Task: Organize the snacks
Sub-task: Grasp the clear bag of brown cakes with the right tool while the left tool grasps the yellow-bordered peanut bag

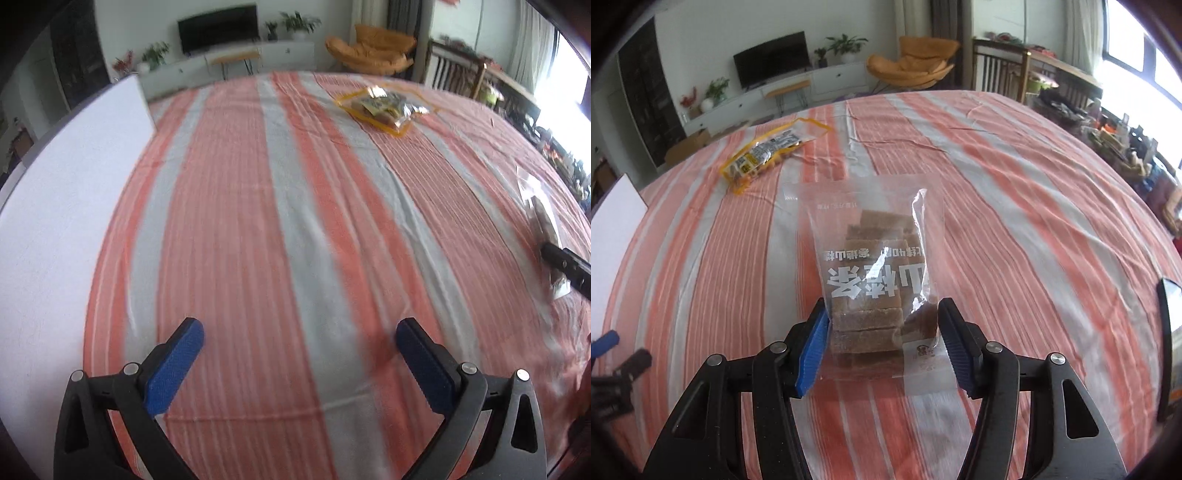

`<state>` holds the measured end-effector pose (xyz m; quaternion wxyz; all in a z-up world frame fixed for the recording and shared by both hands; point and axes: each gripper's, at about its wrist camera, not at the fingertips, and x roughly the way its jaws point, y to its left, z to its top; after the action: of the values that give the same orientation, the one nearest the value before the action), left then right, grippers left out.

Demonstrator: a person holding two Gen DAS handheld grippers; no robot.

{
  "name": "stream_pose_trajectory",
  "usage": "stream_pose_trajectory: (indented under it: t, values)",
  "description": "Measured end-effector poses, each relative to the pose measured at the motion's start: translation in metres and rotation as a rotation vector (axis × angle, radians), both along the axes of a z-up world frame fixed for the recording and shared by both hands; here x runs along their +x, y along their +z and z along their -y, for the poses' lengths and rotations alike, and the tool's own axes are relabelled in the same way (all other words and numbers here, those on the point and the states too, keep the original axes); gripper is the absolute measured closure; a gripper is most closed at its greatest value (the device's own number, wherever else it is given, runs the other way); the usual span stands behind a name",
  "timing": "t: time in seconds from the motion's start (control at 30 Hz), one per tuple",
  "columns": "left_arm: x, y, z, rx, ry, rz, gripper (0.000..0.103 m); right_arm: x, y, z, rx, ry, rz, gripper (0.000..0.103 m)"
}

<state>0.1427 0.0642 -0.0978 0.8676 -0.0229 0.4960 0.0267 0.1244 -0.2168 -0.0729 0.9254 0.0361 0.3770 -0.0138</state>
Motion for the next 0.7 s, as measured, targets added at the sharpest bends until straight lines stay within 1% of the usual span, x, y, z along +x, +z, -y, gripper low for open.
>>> stream_pose_trajectory:
  t: [0.03,0.1,0.17,0.2,0.27,0.33,0.43,0.5,0.53,0.57,0.6,0.63,0.67,0.7]
  values:
    - [0.012,0.005,0.006,-0.005,-0.031,-0.017,0.0,-0.002,-0.001,-0.001,-0.006,0.0,0.006,0.042]
    - [0.047,0.025,0.025,0.02,-0.111,0.016,0.0,0.002,-0.001,0.0,-0.017,0.005,0.014,0.04]
    - [0.087,0.039,0.041,0.06,-0.19,0.036,0.0,0.005,-0.001,0.001,-0.019,0.013,0.018,0.038]
    - [0.113,0.045,0.05,0.097,-0.227,0.059,0.0,-0.002,-0.003,-0.002,-0.017,0.013,0.019,0.038]
    - [0.156,0.05,0.061,0.139,-0.279,0.075,0.0,0.0,-0.005,-0.001,-0.004,0.014,0.02,0.038]
    - [0.204,0.048,0.071,0.161,-0.314,0.049,0.0,0.0,-0.005,-0.002,-0.002,0.015,0.02,0.038]
    - [0.247,0.039,0.085,0.167,-0.359,0.012,0.0,0.001,-0.006,-0.002,-0.006,0.016,0.018,0.037]
    - [0.263,0.027,0.095,0.19,-0.368,-0.004,0.0,0.002,-0.006,-0.003,-0.009,0.017,0.017,0.036]
    - [0.272,0.019,0.097,0.188,-0.374,-0.021,0.0,0.002,-0.006,-0.004,-0.01,0.017,0.017,0.036]
    - [0.275,0.014,0.097,0.178,-0.372,-0.031,0.0,0.002,-0.006,-0.004,-0.011,0.017,0.017,0.036]
    - [0.277,0.009,0.093,0.143,-0.361,-0.035,0.001,0.002,-0.006,-0.003,-0.01,0.017,0.017,0.036]
    - [0.277,0.011,0.087,0.086,-0.338,-0.018,0.017,0.002,-0.006,-0.004,-0.01,0.017,0.017,0.036]
    - [0.274,0.011,0.081,0.042,-0.317,-0.007,0.028,0.002,-0.006,-0.003,-0.009,0.017,0.017,0.036]
    - [0.268,0.014,0.073,0.001,-0.281,0.003,0.033,0.002,-0.006,-0.004,-0.01,0.017,0.017,0.036]
